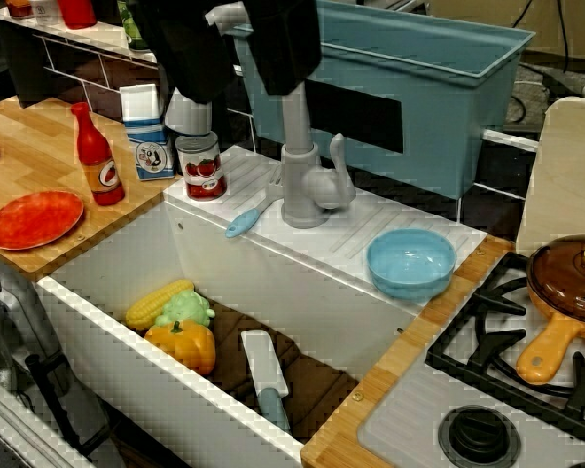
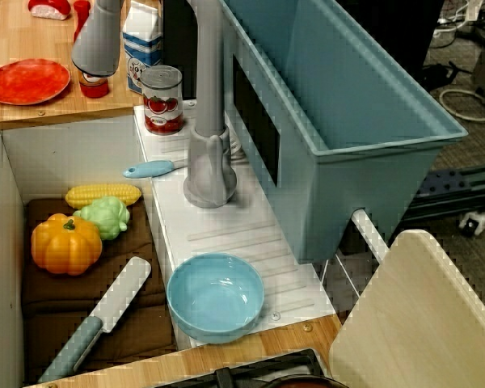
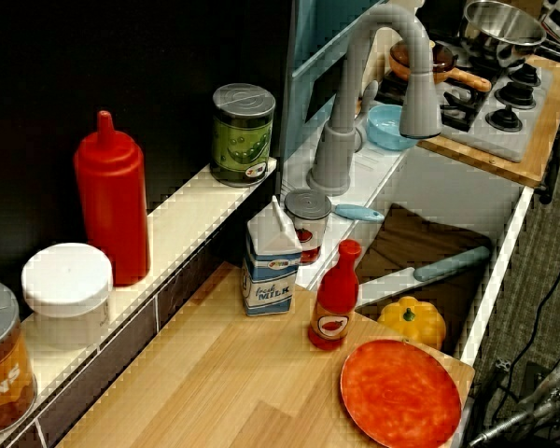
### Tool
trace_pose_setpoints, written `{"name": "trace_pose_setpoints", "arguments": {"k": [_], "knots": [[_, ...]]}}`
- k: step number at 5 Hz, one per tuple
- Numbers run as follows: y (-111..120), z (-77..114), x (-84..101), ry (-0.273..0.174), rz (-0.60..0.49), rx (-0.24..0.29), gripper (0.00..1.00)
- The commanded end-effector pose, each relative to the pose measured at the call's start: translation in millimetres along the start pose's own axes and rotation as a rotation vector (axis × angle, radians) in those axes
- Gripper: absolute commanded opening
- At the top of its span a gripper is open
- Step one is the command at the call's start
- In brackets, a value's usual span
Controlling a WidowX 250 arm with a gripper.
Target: Lift bowl
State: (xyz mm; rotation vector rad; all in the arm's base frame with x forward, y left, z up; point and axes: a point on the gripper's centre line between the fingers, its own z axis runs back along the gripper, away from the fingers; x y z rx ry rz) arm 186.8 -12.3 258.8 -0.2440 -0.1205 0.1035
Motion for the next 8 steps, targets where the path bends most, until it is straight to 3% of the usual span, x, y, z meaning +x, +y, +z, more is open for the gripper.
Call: {"name": "trace_pose_setpoints", "arguments": {"k": [1, 3, 4, 5, 6, 8], "knots": [[0, 0.0, 0.0, 0.0, 0.0, 0.0, 1.0], [-7, -69.6, 18.5, 0.022, -0.023, 0.115, 1.0], [-5, -104.7, 41.3, 0.04, -0.056, 0.184, 1.0], [-3, -126.9, 65.3, 0.04, -0.081, 0.208, 1.0], [2, -141.2, 94.1, 0.081, -0.079, 0.215, 1.0], [11, -156.2, 124.8, 0.078, -0.104, 0.233, 1.0]]}}
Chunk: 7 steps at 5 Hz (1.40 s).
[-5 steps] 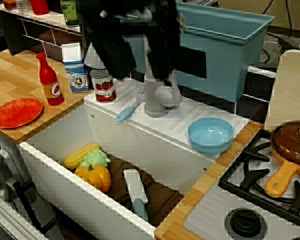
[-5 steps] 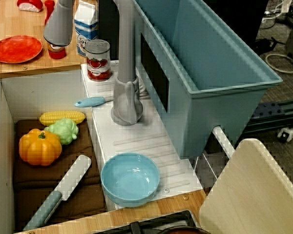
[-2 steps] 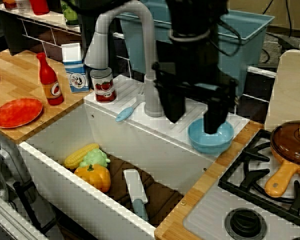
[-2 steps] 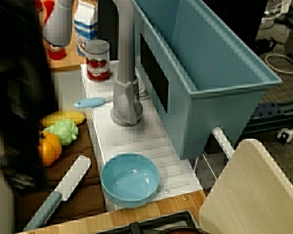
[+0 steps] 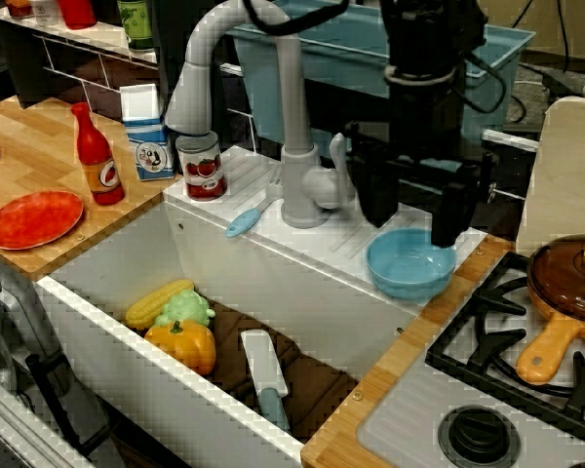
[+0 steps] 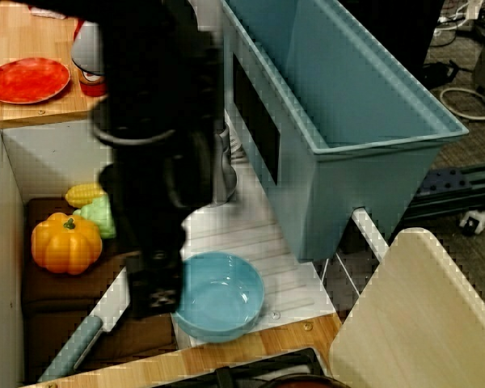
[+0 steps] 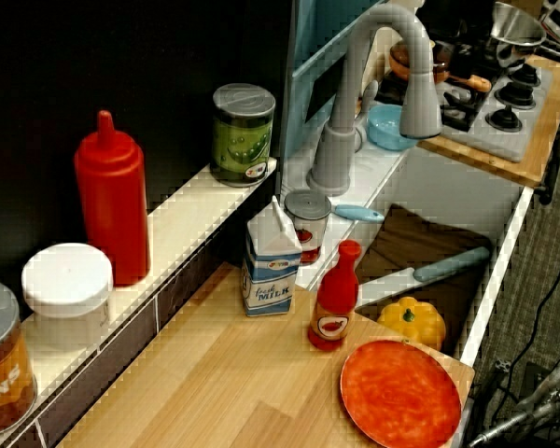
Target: Lift bowl
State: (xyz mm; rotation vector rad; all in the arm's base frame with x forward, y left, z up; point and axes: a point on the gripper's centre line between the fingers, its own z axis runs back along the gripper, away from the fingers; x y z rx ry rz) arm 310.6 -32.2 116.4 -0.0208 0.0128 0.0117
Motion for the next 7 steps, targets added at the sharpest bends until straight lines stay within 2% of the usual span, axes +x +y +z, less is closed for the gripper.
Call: {"name": "trace_pose_setpoints", "arguments": {"k": [1, 5, 7], "knots": [[14, -3.1, 28.7, -0.063, 0.007, 0.006, 1.0], [4, -11.4, 24.0, -0.105, 0.039, -0.016, 1.0], [5, -17.9, 31.1, -0.11, 0.044, -0.016, 1.0]]}}
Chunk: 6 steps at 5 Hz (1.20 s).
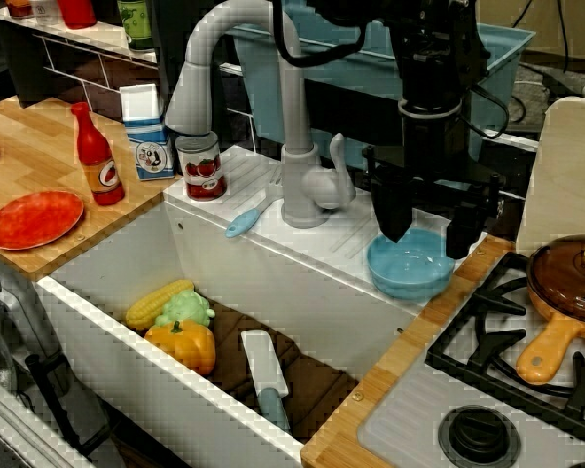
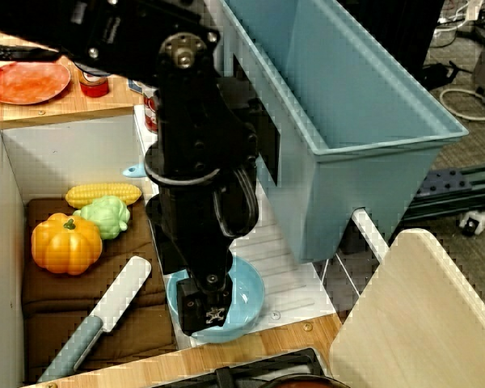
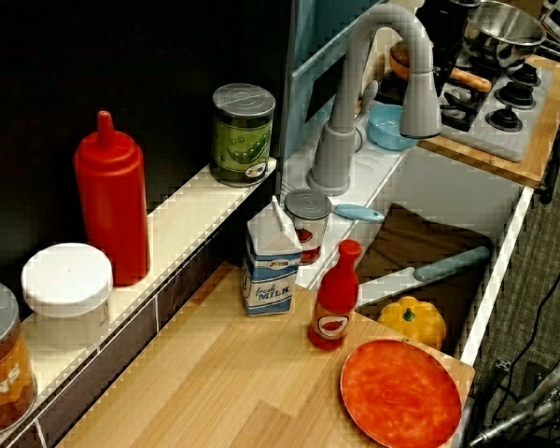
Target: Lift bowl
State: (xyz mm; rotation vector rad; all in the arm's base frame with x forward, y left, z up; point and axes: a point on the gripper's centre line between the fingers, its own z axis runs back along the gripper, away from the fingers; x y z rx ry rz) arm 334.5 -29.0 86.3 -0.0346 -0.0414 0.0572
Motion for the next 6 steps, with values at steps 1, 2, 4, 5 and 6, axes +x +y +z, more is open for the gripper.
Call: {"name": "trace_pose_setpoints", "arguments": {"k": [1, 2, 4, 5, 6], "knots": [[3, 7.2, 14.5, -0.067, 0.004, -0.006, 1.0], [5, 1.1, 18.7, -0.063, 0.018, -0.005, 1.0], [8, -8.8, 26.0, -0.064, 0.038, 0.003, 1.0], [9, -14.3, 22.5, -0.092, 0.058, -0.006, 1.0], [12, -21.0, 19.4, -0.095, 0.078, 0.006, 1.0]]}}
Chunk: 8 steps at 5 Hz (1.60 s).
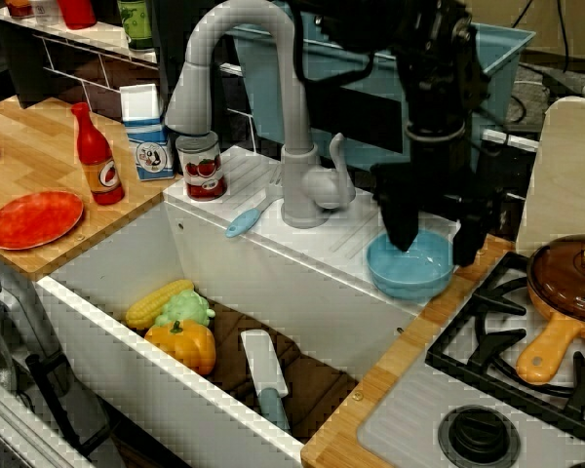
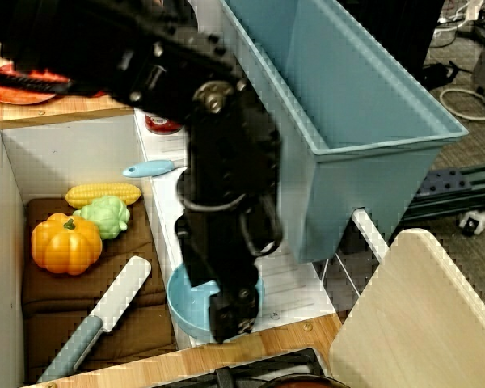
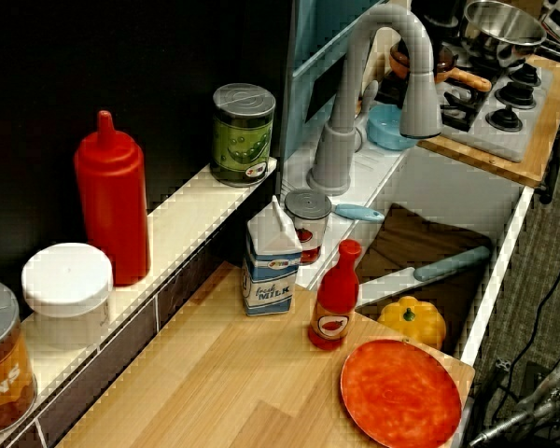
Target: Lift bowl
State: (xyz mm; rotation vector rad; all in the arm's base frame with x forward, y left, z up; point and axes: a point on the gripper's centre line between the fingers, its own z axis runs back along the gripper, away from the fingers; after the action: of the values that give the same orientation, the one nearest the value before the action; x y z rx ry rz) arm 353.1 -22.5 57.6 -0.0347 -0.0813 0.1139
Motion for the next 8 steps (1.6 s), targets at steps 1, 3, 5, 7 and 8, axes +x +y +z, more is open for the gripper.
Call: {"name": "trace_pose_setpoints", "arguments": {"k": [1, 3, 5, 7, 8], "knots": [[7, 4.6, 3.0, -0.073, 0.035, 0.005, 1.0], [13, -2.7, -1.8, -0.11, 0.081, -0.004, 1.0], [17, -12.2, -6.5, -0.111, 0.105, 0.001, 1.0], [21, -9.1, -8.1, -0.1, 0.121, -0.027, 1.0], [23, -8.3, -11.6, -0.114, 0.169, -0.043, 0.0]]}}
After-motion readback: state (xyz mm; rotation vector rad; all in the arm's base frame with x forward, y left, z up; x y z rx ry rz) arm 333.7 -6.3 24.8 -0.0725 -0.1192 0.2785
